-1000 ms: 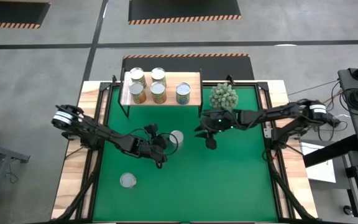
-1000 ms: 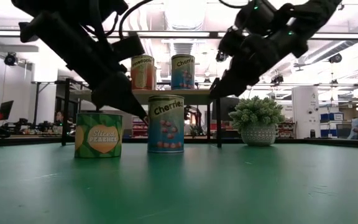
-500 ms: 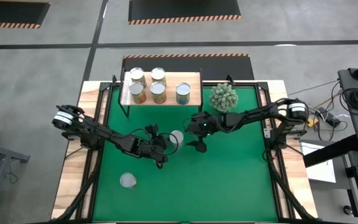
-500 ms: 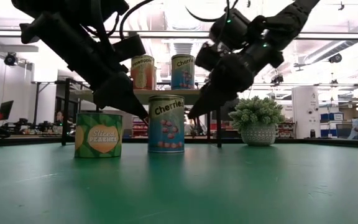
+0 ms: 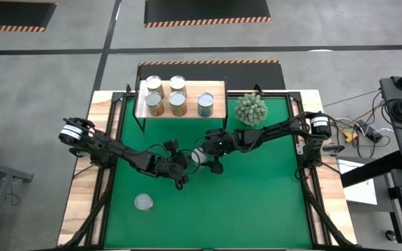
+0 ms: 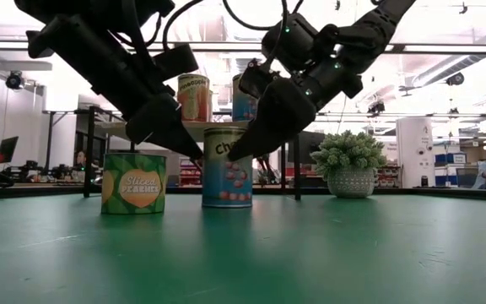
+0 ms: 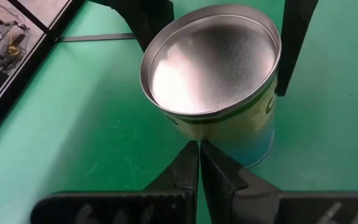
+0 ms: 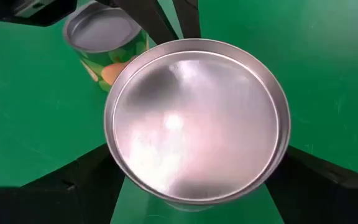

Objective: Pick and place cans onto a shelf
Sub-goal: Put the canned cherries on the shelf

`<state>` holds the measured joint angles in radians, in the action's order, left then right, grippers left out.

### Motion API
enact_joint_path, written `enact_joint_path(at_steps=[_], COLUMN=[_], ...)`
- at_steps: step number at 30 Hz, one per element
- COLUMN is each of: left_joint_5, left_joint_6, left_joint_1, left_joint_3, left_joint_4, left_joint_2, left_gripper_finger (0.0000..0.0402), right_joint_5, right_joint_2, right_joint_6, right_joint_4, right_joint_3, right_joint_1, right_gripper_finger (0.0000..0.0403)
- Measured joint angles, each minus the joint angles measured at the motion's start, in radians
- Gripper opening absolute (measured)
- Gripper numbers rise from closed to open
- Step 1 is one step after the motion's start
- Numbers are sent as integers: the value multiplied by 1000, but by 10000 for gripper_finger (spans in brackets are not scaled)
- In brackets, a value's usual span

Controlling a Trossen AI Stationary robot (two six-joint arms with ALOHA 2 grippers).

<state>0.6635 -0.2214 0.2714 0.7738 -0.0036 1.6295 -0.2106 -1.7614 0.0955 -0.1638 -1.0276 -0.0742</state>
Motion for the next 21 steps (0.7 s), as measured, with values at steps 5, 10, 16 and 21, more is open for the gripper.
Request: enact_joint_path(at_steps=[5,10,16,21], left_joint_5=[0,0,5,6], left_joint_6=[0,0,25,74], left_joint_1=[0,1,26,60], left_joint_3=[0,0,0,0], left_joint_4=[4,4,-27,-123], left_joint_2=[0,-3,-66,-192], left_gripper_finger=[0,0,0,0], right_joint_5=[-6,-6,-9,-8], right_joint_2=[18,18,54,172], right_joint_6=[-2,1,-6,-1], right_joint_4=[5,2,37,154], right_joint_3=[2,2,2,2], right_joint_1=[0,0,0,0], right_gripper_finger=[305,270,273,298])
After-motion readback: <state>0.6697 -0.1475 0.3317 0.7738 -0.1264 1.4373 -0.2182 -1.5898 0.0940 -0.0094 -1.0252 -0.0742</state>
